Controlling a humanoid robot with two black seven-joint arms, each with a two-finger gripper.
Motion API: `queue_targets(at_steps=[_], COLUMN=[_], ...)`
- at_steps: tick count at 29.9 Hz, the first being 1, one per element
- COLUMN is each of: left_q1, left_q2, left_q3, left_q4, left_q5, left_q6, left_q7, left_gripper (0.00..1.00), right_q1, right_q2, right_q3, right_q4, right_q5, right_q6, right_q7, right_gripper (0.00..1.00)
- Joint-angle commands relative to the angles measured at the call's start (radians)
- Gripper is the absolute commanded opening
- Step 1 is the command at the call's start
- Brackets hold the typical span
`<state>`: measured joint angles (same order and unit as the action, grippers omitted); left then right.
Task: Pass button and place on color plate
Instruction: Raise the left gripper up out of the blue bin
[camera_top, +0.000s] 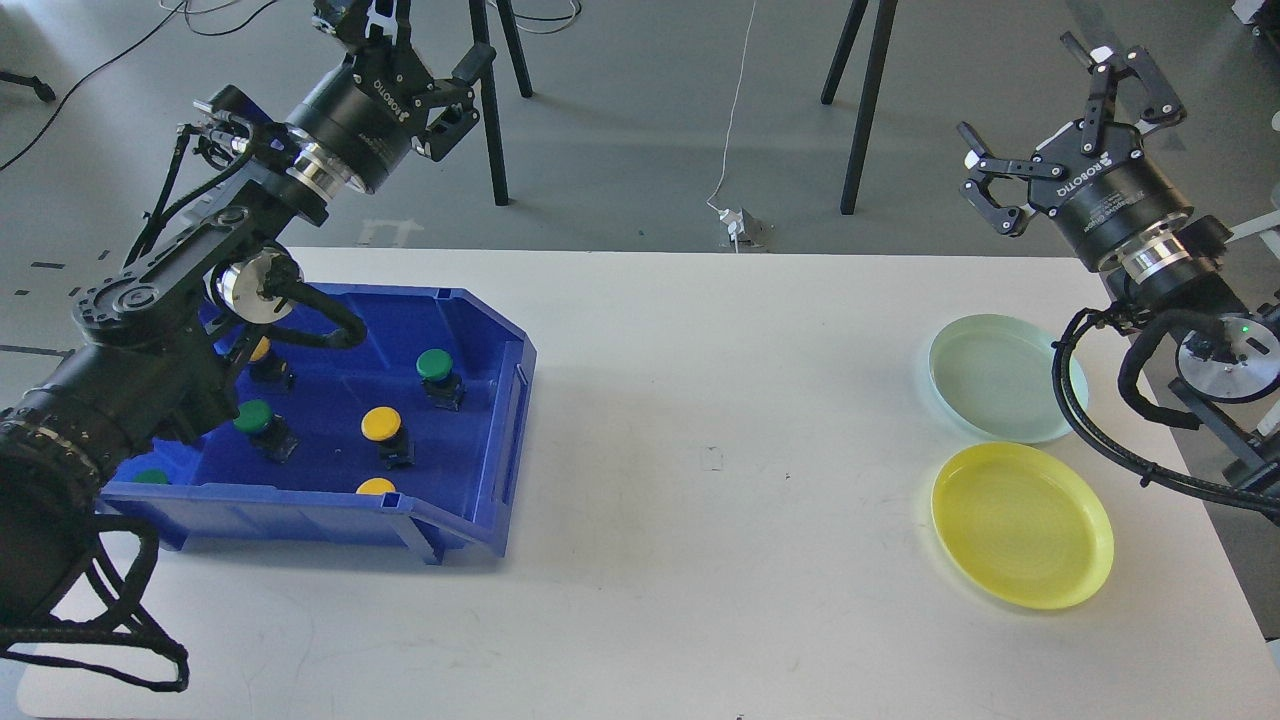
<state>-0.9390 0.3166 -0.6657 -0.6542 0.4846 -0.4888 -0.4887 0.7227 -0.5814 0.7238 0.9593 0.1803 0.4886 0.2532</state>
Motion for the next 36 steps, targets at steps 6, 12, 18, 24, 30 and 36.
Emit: queue_targets(at_steps=[6,12,18,24,30,36], left_q1=[-0.017,0.023,0.128,0.111,-0.061,-0.245], left_q2=[0.01,0.002,0.016,0.263,0.551,0.687], left_q3=[-0.02,-0.1,-0.184,-0.062,0.194,0.509], left_q4=[0.007,-0.053,-0.274,-0.485,-0.639,-0.7], left_q5=[-0.027,-0.198,-0.186,0.116,0.53,0.94], left_q6=[0.0,0.0,0.0,0.0,0.0,0.0], left_q7=[0.0,0.0,0.0,0.0,0.0,0.0], left_gripper=[1.0,1.0,1.0,1.0,1.0,0.99], right_q1=[0.001,0.006,0.009,0.006,0.0,-0.014], right_q2=[0.0,0.0,-0.005,-0.003,0.0,0.005], right_q3=[0.0,0.0,-0.001,0.0,-0.001,0.005], right_q4=[-0.001,0.001,-0.001,-0.002,-0.007,-0.027], right_q5=[0.001,0.001,0.001,0.001,0.001,0.001], right_q6=[0.0,0.0,0.0,0.0,0.0,0.0], right_q7=[0.0,0.0,0.0,0.001,0.006,0.008], right_gripper=[0.99,0.99,0.99,0.99,0.99,0.99])
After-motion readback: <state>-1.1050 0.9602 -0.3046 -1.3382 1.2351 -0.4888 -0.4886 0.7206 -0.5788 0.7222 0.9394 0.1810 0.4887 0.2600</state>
